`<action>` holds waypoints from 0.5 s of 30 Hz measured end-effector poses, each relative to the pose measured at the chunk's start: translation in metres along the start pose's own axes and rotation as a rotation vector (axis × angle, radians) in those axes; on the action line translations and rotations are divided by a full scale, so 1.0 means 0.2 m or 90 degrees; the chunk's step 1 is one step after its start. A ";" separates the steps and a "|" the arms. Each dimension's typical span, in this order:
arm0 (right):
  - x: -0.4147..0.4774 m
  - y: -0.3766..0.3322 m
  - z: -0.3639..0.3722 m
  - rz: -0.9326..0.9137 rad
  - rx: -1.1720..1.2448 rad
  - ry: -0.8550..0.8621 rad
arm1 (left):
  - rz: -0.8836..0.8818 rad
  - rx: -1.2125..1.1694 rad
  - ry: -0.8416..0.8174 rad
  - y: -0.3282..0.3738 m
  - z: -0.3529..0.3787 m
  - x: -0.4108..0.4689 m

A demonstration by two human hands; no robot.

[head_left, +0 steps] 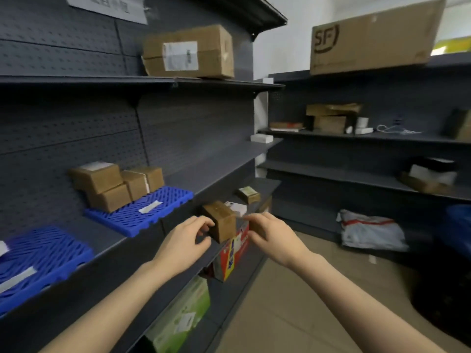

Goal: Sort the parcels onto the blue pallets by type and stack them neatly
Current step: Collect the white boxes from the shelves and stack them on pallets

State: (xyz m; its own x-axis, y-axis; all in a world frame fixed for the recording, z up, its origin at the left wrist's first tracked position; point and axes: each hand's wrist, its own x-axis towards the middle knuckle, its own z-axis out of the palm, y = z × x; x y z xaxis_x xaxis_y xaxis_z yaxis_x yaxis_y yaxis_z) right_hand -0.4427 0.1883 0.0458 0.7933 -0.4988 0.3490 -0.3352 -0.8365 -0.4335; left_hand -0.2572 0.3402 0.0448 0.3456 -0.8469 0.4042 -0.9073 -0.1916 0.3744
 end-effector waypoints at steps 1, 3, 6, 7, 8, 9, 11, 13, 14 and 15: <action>0.00 0.08 -0.03 0.016 0.002 0.004 | 0.006 -0.002 -0.009 0.04 0.05 0.06; 0.02 0.22 -0.07 0.043 0.001 0.009 | 0.016 -0.006 -0.029 0.10 0.15 0.18; 0.10 0.42 -0.10 0.070 0.002 0.015 | 0.030 -0.031 -0.053 0.13 0.29 0.38; 0.13 0.48 -0.10 0.075 0.002 0.013 | 0.032 -0.043 -0.060 0.13 0.34 0.45; 0.18 0.54 -0.10 0.079 0.000 0.008 | 0.032 -0.053 -0.067 0.13 0.39 0.53; 0.23 0.60 -0.10 0.083 -0.004 0.002 | 0.033 -0.058 -0.074 0.12 0.43 0.60; 0.36 0.73 -0.09 0.086 -0.008 -0.005 | 0.039 -0.058 -0.085 0.10 0.52 0.76; 0.52 0.85 -0.08 0.089 -0.012 -0.010 | 0.048 -0.057 -0.080 0.07 0.60 0.93; 0.61 0.91 -0.08 0.091 -0.012 -0.010 | 0.054 -0.059 -0.076 0.05 0.63 1.03; 0.70 0.96 -0.08 0.095 -0.009 -0.011 | 0.058 -0.062 -0.075 0.03 0.65 1.13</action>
State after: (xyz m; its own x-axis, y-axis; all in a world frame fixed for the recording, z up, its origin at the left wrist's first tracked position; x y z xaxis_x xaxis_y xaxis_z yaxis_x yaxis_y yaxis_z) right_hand -0.4042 -0.0459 0.0251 0.7431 -0.6136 0.2668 -0.4571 -0.7567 -0.4674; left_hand -0.2154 0.0827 0.0295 0.2274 -0.9116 0.3424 -0.9039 -0.0669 0.4224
